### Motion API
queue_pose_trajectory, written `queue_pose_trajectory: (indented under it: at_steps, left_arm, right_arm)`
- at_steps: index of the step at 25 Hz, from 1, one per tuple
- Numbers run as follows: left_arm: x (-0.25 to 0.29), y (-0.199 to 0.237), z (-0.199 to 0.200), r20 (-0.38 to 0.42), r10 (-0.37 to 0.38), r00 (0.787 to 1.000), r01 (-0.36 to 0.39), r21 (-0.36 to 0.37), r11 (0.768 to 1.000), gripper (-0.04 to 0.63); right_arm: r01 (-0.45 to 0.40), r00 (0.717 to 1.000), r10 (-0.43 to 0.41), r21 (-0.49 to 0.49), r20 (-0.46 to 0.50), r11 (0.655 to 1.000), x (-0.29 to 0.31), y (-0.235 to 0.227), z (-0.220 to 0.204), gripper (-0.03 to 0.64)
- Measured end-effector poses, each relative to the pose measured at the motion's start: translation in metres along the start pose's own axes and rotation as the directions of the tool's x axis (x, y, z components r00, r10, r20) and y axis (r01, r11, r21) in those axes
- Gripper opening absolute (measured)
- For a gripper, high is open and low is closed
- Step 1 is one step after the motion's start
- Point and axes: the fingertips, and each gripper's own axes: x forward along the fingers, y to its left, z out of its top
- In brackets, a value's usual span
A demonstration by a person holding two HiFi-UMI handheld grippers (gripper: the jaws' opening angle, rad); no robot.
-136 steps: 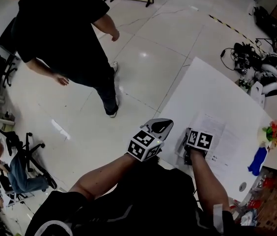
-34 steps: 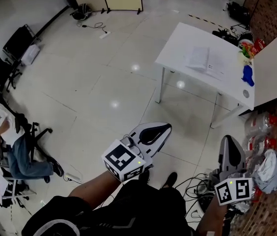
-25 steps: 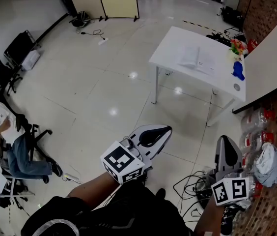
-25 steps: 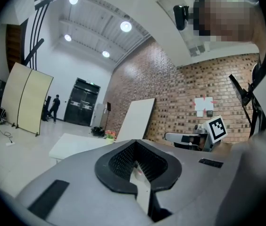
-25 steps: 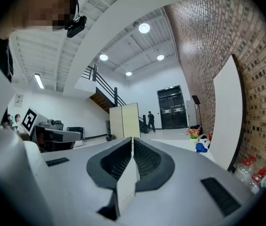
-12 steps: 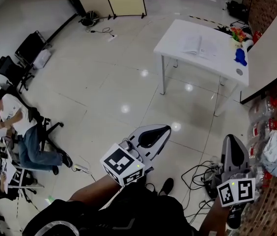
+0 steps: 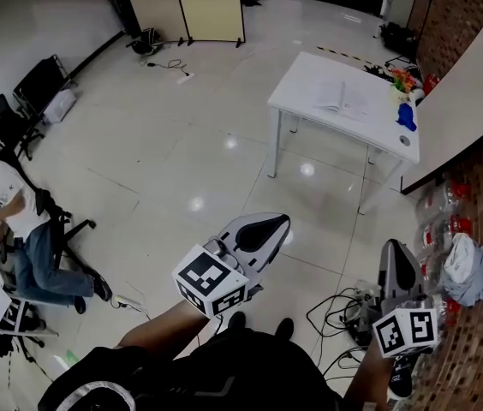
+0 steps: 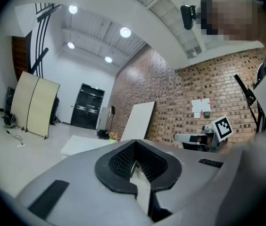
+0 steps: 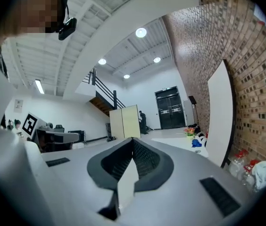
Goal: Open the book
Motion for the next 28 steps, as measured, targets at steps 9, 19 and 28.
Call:
queue_pose_trajectory:
  at_steps: [9,19,28]
  left_arm:
    - [-0.016,0.0,0.004,0.01,-0.006,1.0,0.006,0.008,1.0,-0.005]
    - [-0.016,-0.01,0.005,0.009,-0.015,1.0,0.014,0.008,1.0,-0.005]
    - [-0.012,-0.014,0.003,0.004,-0.009,1.0,0.008,0.004,1.0,-0.005]
  right_arm:
    - [0.01,1.0,-0.009,-0.023,0.006,1.0,-0.004,0.016,0.004,0.002]
    - [0.012,1.0,-0.012,-0.038,0.007,0.999,-0.011,0.015,0.007,0.002]
    - [0.007,1.0,-0.007,-0.046,0.005,0.999,-0.012,0.011,0.007,0.002]
